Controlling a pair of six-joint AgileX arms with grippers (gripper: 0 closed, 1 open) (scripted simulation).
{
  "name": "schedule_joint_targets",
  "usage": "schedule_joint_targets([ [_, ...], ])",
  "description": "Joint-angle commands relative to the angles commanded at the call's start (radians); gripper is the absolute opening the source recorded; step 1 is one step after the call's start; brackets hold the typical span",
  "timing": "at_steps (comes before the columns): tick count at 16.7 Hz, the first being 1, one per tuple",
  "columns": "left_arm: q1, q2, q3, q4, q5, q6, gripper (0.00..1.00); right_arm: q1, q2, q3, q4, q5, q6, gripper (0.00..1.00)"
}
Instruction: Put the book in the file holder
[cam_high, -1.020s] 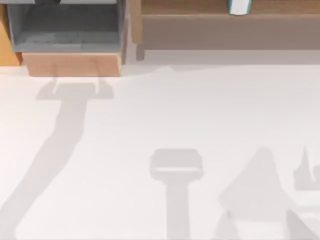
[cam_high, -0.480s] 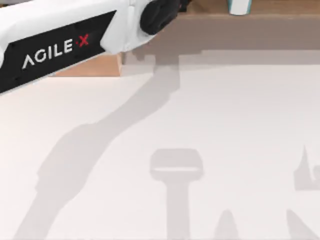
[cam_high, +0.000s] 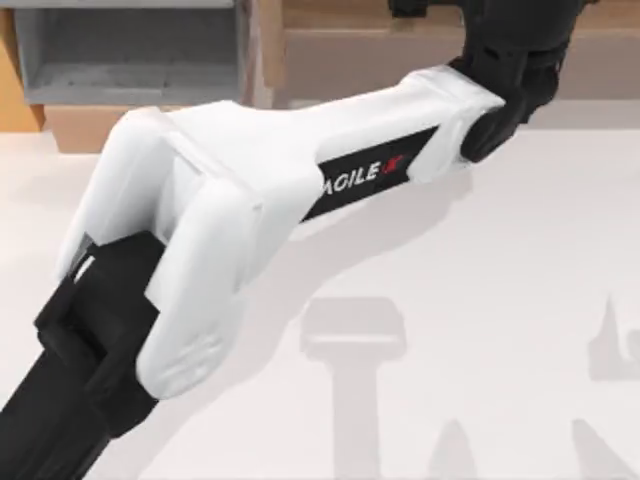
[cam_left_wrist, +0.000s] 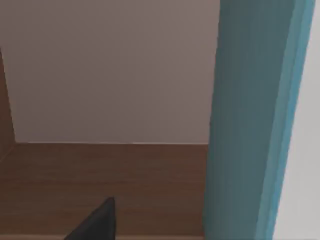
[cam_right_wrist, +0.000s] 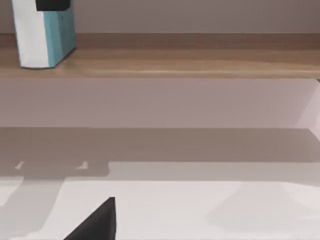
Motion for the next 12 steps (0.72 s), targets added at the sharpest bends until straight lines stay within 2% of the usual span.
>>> schedule_joint_targets([
  [3,-0.013,0.068,0.061,0.004,-0.015,0.000,1.00,0.000,0.000,0.000,0.000,0.000,0.000,1.00],
  [9,-0.008,0.069,0.060,0.002,-0.013,-0.001,1.00,0.000,0.000,0.000,0.000,0.000,0.000,1.00],
  [12,-0.004,0.097,0.115,-0.022,-0.006,-0.001,1.00,0.000,0.000,0.000,0.000,0.000,0.000,1.00],
])
